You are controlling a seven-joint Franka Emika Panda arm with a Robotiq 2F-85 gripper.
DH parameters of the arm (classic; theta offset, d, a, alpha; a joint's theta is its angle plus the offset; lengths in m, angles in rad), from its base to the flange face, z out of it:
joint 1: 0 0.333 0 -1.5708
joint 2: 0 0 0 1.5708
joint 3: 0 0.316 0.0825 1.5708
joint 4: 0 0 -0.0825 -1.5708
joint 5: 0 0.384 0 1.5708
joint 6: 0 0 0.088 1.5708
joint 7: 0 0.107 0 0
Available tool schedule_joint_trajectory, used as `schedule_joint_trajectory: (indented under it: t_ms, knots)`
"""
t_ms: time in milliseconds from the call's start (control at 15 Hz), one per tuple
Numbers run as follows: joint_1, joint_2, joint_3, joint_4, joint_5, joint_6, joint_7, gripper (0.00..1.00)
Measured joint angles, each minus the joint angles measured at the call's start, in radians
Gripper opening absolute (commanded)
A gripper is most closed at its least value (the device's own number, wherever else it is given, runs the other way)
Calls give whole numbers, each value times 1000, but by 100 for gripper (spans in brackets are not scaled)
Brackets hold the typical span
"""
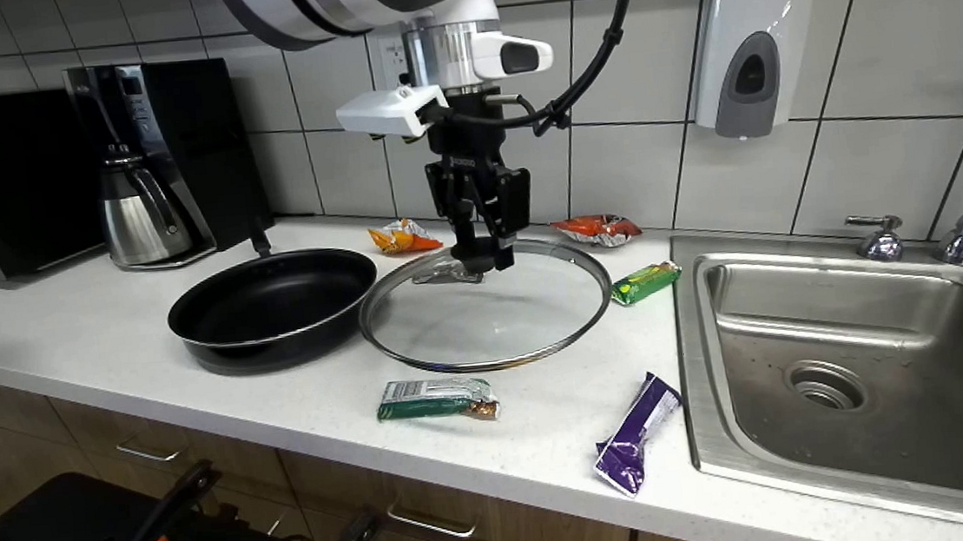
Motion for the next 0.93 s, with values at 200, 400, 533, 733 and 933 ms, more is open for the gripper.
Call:
schedule_joint_trajectory:
  t_ms: [200,400,533,733,933]
  knots:
    - [0,48,-10,47,0,3,1,39]
    - [0,104,-15,100,0,10,3,39]
    - [1,148,-20,140,0,17,5,39]
    - [3,217,-23,203,0,22,5,39]
    - [13,281,-23,253,0,29,5,39]
